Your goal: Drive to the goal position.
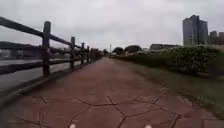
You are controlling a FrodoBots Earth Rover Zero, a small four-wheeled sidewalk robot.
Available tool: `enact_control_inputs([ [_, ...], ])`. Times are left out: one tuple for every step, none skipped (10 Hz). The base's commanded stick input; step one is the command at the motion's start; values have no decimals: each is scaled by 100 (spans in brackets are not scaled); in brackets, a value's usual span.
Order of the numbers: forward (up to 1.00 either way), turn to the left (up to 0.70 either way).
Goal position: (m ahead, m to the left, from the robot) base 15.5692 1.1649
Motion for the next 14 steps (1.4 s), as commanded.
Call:
enact_control_inputs([
  [100,0],
  [100,0],
  [100,0],
  [100,0],
  [100,0],
  [100,0],
  [100,0],
  [100,0],
  [100,0],
  [100,-14],
  [100,-32],
  [100,-40],
  [100,-40],
  [100,-38],
])
